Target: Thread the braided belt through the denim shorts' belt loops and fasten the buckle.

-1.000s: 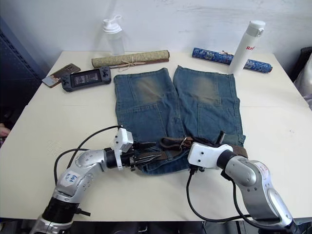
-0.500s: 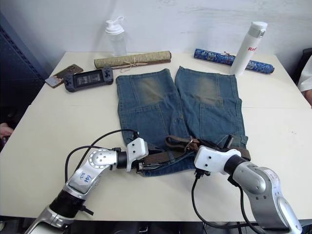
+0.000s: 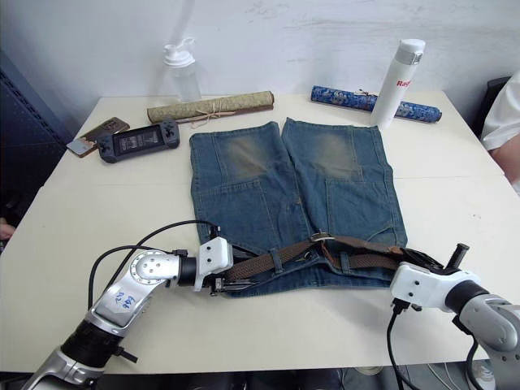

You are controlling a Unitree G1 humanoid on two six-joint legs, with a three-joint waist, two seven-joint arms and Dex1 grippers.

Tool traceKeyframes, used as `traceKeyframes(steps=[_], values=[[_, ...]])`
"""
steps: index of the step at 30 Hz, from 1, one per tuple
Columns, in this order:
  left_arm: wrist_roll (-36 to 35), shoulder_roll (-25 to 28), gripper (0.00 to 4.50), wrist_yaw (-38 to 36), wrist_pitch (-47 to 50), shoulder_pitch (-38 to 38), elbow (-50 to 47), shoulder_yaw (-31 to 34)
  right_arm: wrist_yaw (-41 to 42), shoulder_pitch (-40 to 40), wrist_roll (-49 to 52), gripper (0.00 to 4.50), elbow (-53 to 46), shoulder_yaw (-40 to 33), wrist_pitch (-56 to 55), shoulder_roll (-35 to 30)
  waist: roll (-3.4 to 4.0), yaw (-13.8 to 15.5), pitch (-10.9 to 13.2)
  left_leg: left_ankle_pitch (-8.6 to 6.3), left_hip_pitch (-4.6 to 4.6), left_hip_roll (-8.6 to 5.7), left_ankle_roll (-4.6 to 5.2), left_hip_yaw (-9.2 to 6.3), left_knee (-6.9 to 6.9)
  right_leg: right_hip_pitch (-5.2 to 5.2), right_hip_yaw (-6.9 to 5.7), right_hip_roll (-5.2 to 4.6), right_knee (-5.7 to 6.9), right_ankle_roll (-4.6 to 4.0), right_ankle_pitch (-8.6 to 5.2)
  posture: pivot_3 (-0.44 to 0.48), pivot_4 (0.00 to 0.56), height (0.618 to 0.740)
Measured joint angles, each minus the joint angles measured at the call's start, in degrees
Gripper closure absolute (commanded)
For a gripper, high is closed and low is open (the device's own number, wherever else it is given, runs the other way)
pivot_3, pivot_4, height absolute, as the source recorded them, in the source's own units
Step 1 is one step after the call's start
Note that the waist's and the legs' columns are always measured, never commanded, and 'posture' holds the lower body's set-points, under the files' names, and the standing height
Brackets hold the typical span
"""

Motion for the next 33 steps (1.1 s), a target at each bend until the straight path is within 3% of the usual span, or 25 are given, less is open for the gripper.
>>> traceKeyframes(steps=[14,22,28,33], values=[[-0.8,1.7,1.75,0.0,-1.6,1.8,-0.3,1.2,-1.8,-0.6,-0.1,4.50,0.0,-0.4,1.7,0.0,0.13,0.0,-0.1,-0.11,0.03,0.11,0.06,-0.02,-0.02,0.00,0.00,0.05,0.03,-0.11,-0.07,0.000,0.150,0.717],[-0.9,3.3,1.75,0.0,-6.5,3.4,0.9,3.0,-0.8,0.8,2.4,4.50,-0.6,2.1,-7.5,0.2,0.14,-0.5,-0.1,-0.14,0.13,0.32,-0.06,-0.01,-0.11,0.00,0.00,0.20,0.07,-0.31,-0.18,0.000,0.150,0.717],[-1.7,3.2,1.75,0.0,-8.3,3.8,2.7,4.7,2.5,-0.7,4.1,4.50,-5.2,5.2,3.8,4.0,0.21,-0.7,-0.1,-0.17,0.19,0.47,-0.14,-0.02,-0.11,0.00,0.02,0.30,0.11,-0.48,-0.26,0.000,0.150,0.717],[-2.9,2.2,1.64,1.4,-8.7,5.6,2.7,7.2,2.6,-2.3,6.0,2.54,-8.2,4.9,12.8,7.4,0.22,-0.7,-0.1,-0.25,0.13,0.63,-0.27,-0.03,-0.10,-0.08,0.01,0.43,0.11,-0.58,-0.32,0.000,0.150,0.717]])
